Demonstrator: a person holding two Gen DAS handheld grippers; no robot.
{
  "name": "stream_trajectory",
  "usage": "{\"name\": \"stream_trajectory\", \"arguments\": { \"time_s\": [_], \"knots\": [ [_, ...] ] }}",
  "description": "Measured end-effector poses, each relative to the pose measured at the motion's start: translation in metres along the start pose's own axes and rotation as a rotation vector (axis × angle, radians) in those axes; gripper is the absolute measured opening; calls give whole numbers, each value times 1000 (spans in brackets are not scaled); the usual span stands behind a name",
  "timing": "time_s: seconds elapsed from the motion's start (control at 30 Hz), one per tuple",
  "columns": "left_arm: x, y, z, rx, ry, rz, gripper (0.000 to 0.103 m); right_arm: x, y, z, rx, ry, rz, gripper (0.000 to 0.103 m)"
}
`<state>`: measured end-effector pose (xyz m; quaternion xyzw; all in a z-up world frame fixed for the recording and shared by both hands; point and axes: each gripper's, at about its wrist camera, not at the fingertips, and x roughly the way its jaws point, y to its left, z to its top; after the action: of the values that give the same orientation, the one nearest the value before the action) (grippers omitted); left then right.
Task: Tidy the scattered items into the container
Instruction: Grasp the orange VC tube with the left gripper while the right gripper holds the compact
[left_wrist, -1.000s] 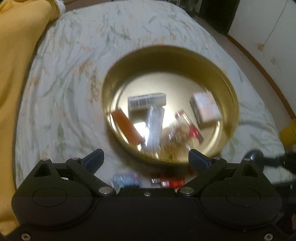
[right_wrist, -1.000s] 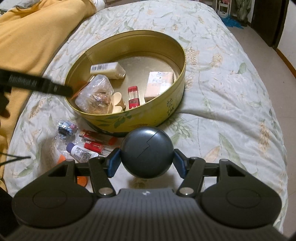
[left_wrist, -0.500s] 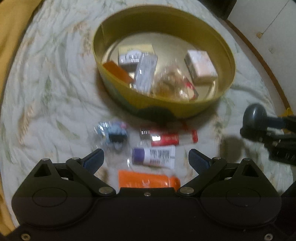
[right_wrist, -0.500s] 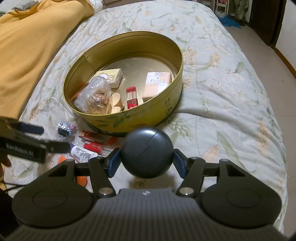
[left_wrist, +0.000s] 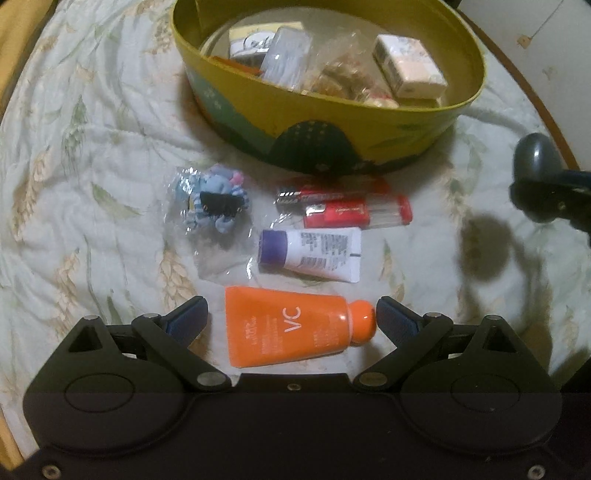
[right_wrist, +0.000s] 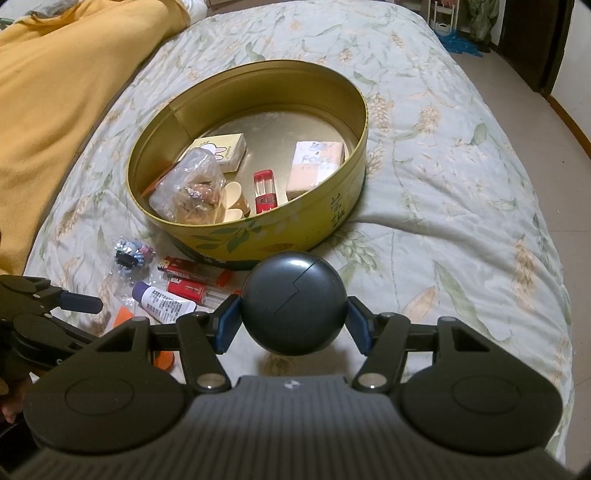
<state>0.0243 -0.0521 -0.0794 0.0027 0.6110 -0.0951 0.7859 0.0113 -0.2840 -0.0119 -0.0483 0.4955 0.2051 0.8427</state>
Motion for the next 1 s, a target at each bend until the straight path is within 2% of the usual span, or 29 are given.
{"name": "stream_trajectory", "arguments": {
  "time_s": [0.23, 0.4, 0.5, 0.63, 0.67, 0.7, 0.77, 0.83, 0.9, 1.0],
  "knots": [
    [12, -5, -3, -3, 16, -27, 97, 1, 2, -1, -6, 4, -2, 63],
    [24, -16, -7, 47, 16, 31, 98, 1, 3, -1, -8, 5, 0, 63],
    [25, -19, -9, 59, 7, 59, 91, 1, 3, -2, -10, 4, -1, 63],
    [22, -17, -11, 50, -7, 44, 89, 2, 5, -2, -14, 9, -1, 63],
    [19, -19, -11, 55, -20, 33, 77, 2, 6, -2, -14, 10, 0, 63],
    [14, -21, -11, 66, -38, 24, 70, 2, 6, -2, -14, 12, 0, 63],
    [6, -25, -10, 82, -65, 18, 64, 3, 7, -3, -14, 16, -1, 63],
    [6, -21, -8, 67, -53, -1, 67, 4, 7, -4, -17, 21, -7, 63],
    [13, -12, -9, 45, -12, -14, 82, 5, 8, -5, -20, 27, -15, 63],
    [21, -6, -10, 18, 17, -1, 93, 5, 11, -5, -24, 31, -17, 63]
  ]
}}
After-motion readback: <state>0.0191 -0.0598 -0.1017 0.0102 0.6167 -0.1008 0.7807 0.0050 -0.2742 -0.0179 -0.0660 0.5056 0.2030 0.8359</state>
